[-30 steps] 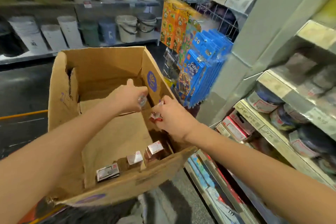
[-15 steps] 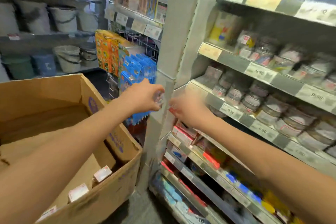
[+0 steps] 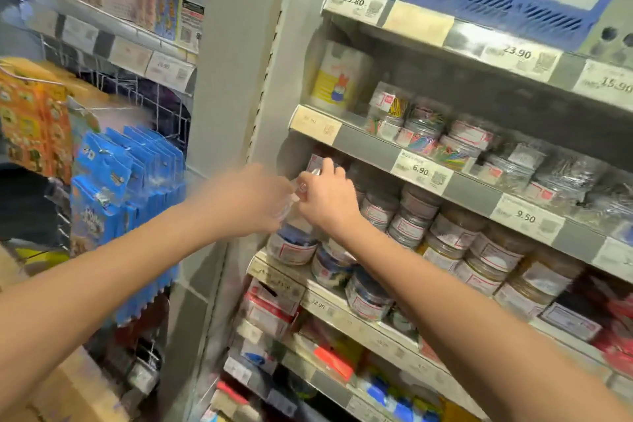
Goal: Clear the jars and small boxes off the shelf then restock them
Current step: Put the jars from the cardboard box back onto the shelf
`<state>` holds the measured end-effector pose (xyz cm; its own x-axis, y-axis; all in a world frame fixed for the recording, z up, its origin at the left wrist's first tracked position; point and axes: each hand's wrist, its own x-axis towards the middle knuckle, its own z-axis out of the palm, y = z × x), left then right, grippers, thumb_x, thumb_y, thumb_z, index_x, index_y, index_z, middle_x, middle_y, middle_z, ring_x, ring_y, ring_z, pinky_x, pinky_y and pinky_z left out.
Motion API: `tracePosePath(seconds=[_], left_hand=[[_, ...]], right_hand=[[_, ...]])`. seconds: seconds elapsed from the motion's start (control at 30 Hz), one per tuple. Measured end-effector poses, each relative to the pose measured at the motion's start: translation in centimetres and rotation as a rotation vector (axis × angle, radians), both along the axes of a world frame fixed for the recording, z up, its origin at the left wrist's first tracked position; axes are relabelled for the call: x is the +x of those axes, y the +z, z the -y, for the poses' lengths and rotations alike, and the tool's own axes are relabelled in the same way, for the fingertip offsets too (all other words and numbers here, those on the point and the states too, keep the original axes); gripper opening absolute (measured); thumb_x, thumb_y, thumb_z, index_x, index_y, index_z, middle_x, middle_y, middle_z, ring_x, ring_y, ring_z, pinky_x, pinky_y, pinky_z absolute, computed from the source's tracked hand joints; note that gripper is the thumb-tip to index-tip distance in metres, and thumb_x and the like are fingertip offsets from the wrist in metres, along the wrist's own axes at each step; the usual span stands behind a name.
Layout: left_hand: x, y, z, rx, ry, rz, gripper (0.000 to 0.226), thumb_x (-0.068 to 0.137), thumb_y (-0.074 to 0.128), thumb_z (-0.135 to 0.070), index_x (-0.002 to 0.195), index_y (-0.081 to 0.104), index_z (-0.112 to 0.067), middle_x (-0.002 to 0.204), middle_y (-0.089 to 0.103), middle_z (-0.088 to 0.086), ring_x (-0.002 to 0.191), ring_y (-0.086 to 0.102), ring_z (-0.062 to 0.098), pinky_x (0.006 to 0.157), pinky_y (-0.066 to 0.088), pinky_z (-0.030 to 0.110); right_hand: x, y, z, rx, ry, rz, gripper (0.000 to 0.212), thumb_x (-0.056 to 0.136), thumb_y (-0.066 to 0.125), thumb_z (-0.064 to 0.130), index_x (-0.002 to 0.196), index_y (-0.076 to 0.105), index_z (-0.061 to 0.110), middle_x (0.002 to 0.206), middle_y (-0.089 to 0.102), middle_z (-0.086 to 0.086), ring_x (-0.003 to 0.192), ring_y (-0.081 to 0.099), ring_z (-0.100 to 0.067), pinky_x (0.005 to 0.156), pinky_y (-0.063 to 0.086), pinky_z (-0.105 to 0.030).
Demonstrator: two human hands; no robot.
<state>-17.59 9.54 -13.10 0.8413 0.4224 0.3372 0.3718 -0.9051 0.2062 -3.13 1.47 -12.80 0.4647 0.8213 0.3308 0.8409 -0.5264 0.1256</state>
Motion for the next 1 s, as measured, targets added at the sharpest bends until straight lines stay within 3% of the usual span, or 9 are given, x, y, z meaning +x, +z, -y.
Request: tracePosePath(seconds=[0.17,0.3,0.37,0.5,0.57,0.67,0.77,0.87,1.0], left_hand=[[2.6,-0.9,-1.2,0.038,-0.041,-0.058,0.047,0.08,0.059,-0.045,0.124,0.042,-0.046,0.1,0.042,-0.003,0.083,0.052,0.023,0.074,0.046,0.033],[3.8,-1.8,-2.0,0.007,-0.054,-0.049,0.047,0.079,0.059,-0.044,0.124,0.043,-0.042,0.098,0.041,-0.001,0.085,0.056,0.025,0.081,0.051,0.039],[4.1,-2.1,-2.2,-0.006,-0.061,-0.045,0.049,0.081,0.059,-0.043,0.126,0.043,-0.041,0.097,0.04,-0.002,0.086,0.056,0.026,0.082,0.051,0.039],[4.4,-2.9,-2.5,0.009,-0.051,-0.051,0.052,0.081,0.059,-0.042,0.13,0.041,-0.043,0.094,0.035,-0.003,0.079,0.048,0.024,0.078,0.05,0.035],[4.3,-3.1,-2.8,0.012,-0.047,-0.063,0.054,0.081,0.059,-0.042,0.131,0.04,-0.043,0.095,0.035,-0.004,0.079,0.048,0.024,0.074,0.046,0.031],[4.0,-3.0,-2.9,0.011,-0.039,-0.085,0.056,0.081,0.06,-0.043,0.132,0.039,-0.042,0.099,0.035,-0.003,0.083,0.051,0.025,0.075,0.044,0.031],[3.7,-2.9,-2.9,0.0,-0.044,-0.099,0.056,0.082,0.061,-0.043,0.132,0.038,-0.043,0.102,0.037,-0.003,0.079,0.045,0.022,0.079,0.048,0.033],[3.4,-2.9,-2.8,0.011,-0.038,-0.09,0.055,0.082,0.06,-0.044,0.133,0.037,-0.043,0.101,0.035,-0.004,0.078,0.043,0.02,0.077,0.047,0.031],[3.3,-3.3,-2.7,0.017,-0.031,-0.099,0.055,0.082,0.06,-0.043,0.132,0.038,-0.042,0.101,0.036,-0.004,0.078,0.044,0.02,0.072,0.043,0.029]], right_hand=[[2.4,-0.3,-3.3,-0.017,-0.083,-0.061,0.034,0.09,0.051,0.035,0.117,0.055,0.013,0.12,0.048,-0.016,0.11,0.049,-0.039,0.087,0.042,-0.043],[4.0,-0.8,-6.1,0.005,-0.026,-0.214,0.029,0.088,0.055,0.025,0.112,0.059,0.01,0.112,0.061,-0.013,0.103,0.059,-0.033,0.072,0.043,-0.032],[4.9,-1.3,-7.5,-0.044,-0.029,-0.308,0.03,0.088,0.056,0.023,0.115,0.057,0.01,0.115,0.061,-0.011,0.106,0.059,-0.029,0.077,0.046,-0.033],[6.2,-2.1,-9.2,-0.139,-0.116,-0.287,0.047,0.095,0.049,0.024,0.139,0.037,0.013,0.148,0.029,-0.015,0.137,0.029,-0.029,0.105,0.03,-0.035],[6.4,-2.3,-9.3,-0.124,-0.137,-0.243,0.062,0.093,0.053,0.025,0.148,0.024,0.019,0.154,0.015,-0.013,0.141,0.018,-0.029,0.109,0.025,-0.037],[6.8,-3.2,-9.1,-0.009,-0.123,-0.245,0.064,0.088,0.06,0.023,0.143,0.028,0.026,0.146,0.034,-0.012,0.131,0.04,-0.031,0.097,0.041,-0.039],[6.9,-3.8,-8.5,0.076,-0.144,-0.222,0.041,0.09,0.059,0.023,0.129,0.046,0.02,0.122,0.06,-0.007,0.11,0.058,-0.028,0.078,0.046,-0.034],[6.3,-3.5,-7.5,0.111,-0.128,-0.163,0.022,0.095,0.05,0.013,0.116,0.056,0.011,0.116,0.063,-0.01,0.107,0.06,-0.03,0.075,0.045,-0.034],[5.7,-3.1,-7.5,0.052,-0.136,-0.135,0.026,0.097,0.043,0.005,0.119,0.055,0.008,0.12,0.061,-0.012,0.112,0.058,-0.03,0.076,0.043,-0.034]])
